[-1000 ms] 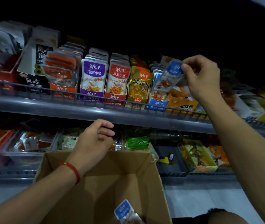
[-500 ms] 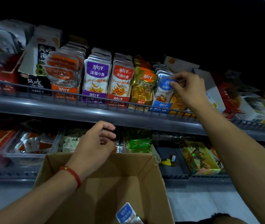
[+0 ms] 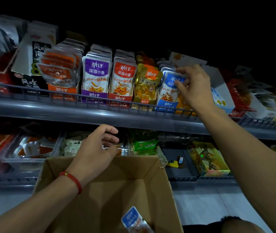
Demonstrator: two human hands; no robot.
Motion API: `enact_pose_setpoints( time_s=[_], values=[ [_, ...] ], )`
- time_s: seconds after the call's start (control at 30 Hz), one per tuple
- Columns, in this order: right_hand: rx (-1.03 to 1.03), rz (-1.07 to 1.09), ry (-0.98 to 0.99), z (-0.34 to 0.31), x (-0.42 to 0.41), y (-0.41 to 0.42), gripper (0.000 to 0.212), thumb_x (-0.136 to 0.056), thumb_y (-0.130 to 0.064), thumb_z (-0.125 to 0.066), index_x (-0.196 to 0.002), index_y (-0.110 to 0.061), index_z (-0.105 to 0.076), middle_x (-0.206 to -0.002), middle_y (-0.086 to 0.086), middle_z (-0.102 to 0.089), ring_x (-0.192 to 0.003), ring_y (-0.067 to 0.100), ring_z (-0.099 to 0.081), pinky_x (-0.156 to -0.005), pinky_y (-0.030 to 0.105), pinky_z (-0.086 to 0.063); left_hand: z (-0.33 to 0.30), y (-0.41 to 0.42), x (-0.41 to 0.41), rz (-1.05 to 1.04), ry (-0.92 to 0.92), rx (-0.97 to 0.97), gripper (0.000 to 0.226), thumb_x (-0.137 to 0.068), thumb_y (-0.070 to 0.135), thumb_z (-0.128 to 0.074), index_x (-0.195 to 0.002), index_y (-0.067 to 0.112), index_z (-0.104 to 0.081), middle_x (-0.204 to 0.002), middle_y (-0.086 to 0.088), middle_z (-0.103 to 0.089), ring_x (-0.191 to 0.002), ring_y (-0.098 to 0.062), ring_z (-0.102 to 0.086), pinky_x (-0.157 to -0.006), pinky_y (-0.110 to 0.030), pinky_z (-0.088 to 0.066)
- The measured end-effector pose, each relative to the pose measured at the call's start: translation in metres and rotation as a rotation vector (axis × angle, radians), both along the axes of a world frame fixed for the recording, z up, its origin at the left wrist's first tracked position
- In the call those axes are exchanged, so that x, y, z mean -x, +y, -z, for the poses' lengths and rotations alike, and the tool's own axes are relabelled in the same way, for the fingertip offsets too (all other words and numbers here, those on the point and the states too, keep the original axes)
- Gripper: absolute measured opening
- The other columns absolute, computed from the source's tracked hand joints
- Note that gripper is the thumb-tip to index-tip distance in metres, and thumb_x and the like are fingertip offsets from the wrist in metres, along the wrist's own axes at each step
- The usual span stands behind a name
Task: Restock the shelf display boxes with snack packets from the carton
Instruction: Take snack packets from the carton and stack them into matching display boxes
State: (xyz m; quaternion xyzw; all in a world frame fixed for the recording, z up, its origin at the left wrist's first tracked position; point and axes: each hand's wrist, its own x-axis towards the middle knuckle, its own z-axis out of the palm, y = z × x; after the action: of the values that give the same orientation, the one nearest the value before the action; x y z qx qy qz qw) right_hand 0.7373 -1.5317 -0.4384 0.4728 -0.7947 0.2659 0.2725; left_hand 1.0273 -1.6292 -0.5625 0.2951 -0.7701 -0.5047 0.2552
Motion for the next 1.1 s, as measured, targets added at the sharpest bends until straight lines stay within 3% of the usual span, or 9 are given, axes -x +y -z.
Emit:
enact_pose_setpoints(
  time_s=[0.13,0.23,0.33,0.47,0.6,0.7,0.83,0.97,1.1],
  values=[
    [0.093,-0.067,0.073,0.006,-0.010,0.012,0.025,-0.095,-0.017,-0.067,-0.119,-0.010,-0.067,-0.111,0.008,-0.061,-0.069,-0.001,-0.044,-0.077,-0.003,-0.030,0.003,0.002,0.001,0.015,-0.016,0.019,0.036,-0.088,0.006,-0.067,-0.109,0.034,-0.058,-0.101,0.011,-0.068,-0.088,0.003,-0.061,-0.078,-0.031,-0.056],
    [-0.003,-0.235,0.009,0.033,-0.039,0.022,0.015,-0.096,-0.020,-0.063,-0.108,-0.013,-0.069,-0.101,-0.002,-0.067,-0.073,-0.002,-0.055,-0.076,0.013,-0.047,0.008,0.002,0.003,0.050,-0.055,0.024,0.034,-0.085,0.009,-0.069,-0.106,0.034,-0.059,-0.098,0.011,-0.068,-0.085,-0.003,-0.063,-0.078,-0.032,-0.055],
    [-0.405,-0.419,-0.160,0.086,-0.079,0.027,0.014,-0.095,-0.026,-0.061,-0.104,-0.021,-0.071,-0.095,-0.007,-0.072,-0.083,0.007,-0.065,-0.077,0.033,-0.057,0.020,0.002,0.009,0.083,-0.146,-0.056,0.029,-0.075,0.018,-0.070,-0.098,0.034,-0.061,-0.094,0.006,-0.070,-0.083,-0.016,-0.066,-0.077,-0.039,-0.057],
    [-1.188,-0.391,-0.383,0.187,-0.114,0.020,0.023,-0.094,-0.030,-0.065,-0.114,-0.020,-0.070,-0.104,0.000,-0.072,-0.094,0.017,-0.067,-0.086,0.035,-0.056,0.041,0.006,0.017,0.025,-0.216,-0.336,0.020,-0.085,0.005,-0.069,-0.099,0.019,-0.065,-0.086,-0.010,-0.065,-0.076,-0.024,-0.059,-0.065,-0.038,-0.050],
    [-1.560,-0.366,-0.401,0.277,-0.128,0.026,0.038,-0.095,-0.021,-0.064,-0.133,-0.019,-0.060,-0.130,0.007,-0.062,-0.115,0.030,-0.063,-0.095,0.043,-0.055,0.047,0.006,0.020,-0.022,-0.219,-0.416,0.018,-0.085,0.006,-0.069,-0.096,0.021,-0.067,-0.089,-0.009,-0.064,-0.078,-0.021,-0.059,-0.061,-0.032,-0.053],
    [-1.616,-0.385,-0.388,0.309,-0.129,0.034,0.059,-0.094,-0.004,-0.062,-0.149,-0.019,-0.044,-0.150,0.008,-0.046,-0.124,0.033,-0.055,-0.100,0.045,-0.052,0.045,0.005,0.021,-0.010,-0.199,-0.422,0.020,-0.084,0.008,-0.069,-0.096,0.023,-0.066,-0.090,-0.006,-0.065,-0.078,-0.021,-0.060,-0.062,-0.032,-0.054],
    [-1.611,-0.364,-0.442,0.335,-0.125,0.040,0.069,-0.088,-0.003,-0.068,-0.149,-0.020,-0.041,-0.153,0.010,-0.043,-0.129,0.035,-0.052,-0.103,0.045,-0.049,0.042,0.003,0.020,0.010,-0.191,-0.425,0.020,-0.085,0.009,-0.069,-0.100,0.022,-0.066,-0.088,-0.009,-0.066,-0.077,-0.023,-0.060,-0.073,-0.044,-0.059],
    [-1.526,-0.263,-0.571,0.341,-0.120,0.047,0.050,-0.090,-0.020,-0.073,-0.137,-0.021,-0.057,-0.139,0.010,-0.058,-0.125,0.034,-0.057,-0.102,0.042,-0.049,0.039,0.001,0.020,0.009,-0.168,-0.411,0.020,-0.084,0.010,-0.070,-0.098,0.024,-0.066,-0.091,-0.007,-0.068,-0.079,-0.022,-0.062,-0.073,-0.042,-0.060],
    [-1.520,-0.315,-0.615,0.309,-0.118,0.038,0.030,-0.096,-0.022,-0.066,-0.126,-0.018,-0.064,-0.129,0.008,-0.064,-0.110,0.027,-0.061,-0.092,0.037,-0.051,0.039,0.002,0.019,0.021,-0.189,-0.400,0.020,-0.085,0.012,-0.070,-0.099,0.025,-0.065,-0.091,-0.007,-0.069,-0.079,-0.022,-0.063,-0.076,-0.044,-0.060]
  ],
)
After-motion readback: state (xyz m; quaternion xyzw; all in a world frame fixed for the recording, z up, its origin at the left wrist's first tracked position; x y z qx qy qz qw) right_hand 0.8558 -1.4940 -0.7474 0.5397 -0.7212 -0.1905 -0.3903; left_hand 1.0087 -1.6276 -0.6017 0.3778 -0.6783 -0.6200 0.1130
